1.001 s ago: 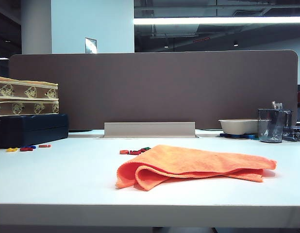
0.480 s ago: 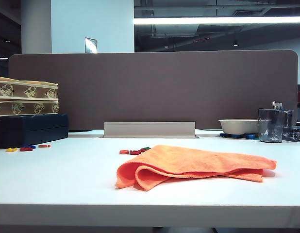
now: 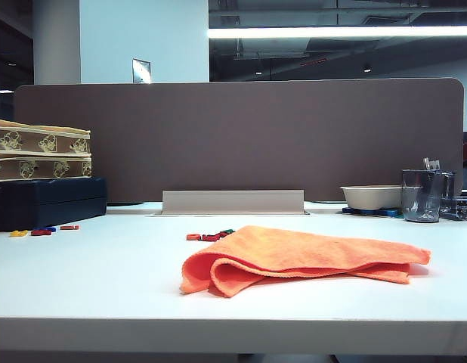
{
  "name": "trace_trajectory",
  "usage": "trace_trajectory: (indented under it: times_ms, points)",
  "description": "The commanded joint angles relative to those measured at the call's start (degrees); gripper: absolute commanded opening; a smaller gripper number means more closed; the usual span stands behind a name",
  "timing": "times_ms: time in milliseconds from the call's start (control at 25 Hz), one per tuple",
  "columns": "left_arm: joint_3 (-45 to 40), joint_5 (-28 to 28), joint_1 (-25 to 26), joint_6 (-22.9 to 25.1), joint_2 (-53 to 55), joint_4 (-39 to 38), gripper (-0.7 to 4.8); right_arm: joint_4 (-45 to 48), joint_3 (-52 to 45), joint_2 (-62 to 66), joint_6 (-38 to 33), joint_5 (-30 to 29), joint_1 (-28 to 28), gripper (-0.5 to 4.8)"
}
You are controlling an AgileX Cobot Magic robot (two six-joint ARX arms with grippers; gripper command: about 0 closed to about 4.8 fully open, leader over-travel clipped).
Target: Use an orange cloth to wipe the letter magnets on the table away for a distance.
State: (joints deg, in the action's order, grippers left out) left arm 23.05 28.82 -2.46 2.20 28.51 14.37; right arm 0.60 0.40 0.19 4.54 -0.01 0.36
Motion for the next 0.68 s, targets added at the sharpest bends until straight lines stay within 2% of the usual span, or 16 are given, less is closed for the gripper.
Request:
trace_trajectory:
  times_ms: [40,240,360,521,601,681]
  points:
    - [0.61,-1.07,-6.82,4.7,5.95,2.1,1.24,0.92,-0.44,-0.2,-0.04,0.04,0.0,-0.05]
    - [0.72,-10.73,-18.45,9.22,15.08,8.33,1.24,0.92,-0.44,-0.2,-0.07,0.04,-0.02,-0.05]
    - [1.03,-13.84,-23.78,9.88,22.08,13.22,1.25,0.92,-0.44,-0.2,-0.07,0.04,0.0,-0.05]
    - [1.03,-13.07,-25.73,9.42,31.56,21.79,1.27,0.9,-0.44,-0.2,-0.07,0.07,0.0,-0.05]
    - [1.03,-13.16,-25.73,7.37,35.1,26.21,1.57,0.92,-0.44,-0.2,-0.07,0.04,0.02,-0.05]
    - [1.03,-13.16,-25.73,4.74,36.79,29.2,1.57,0.9,-0.44,-0.2,-0.07,0.04,0.04,-0.05]
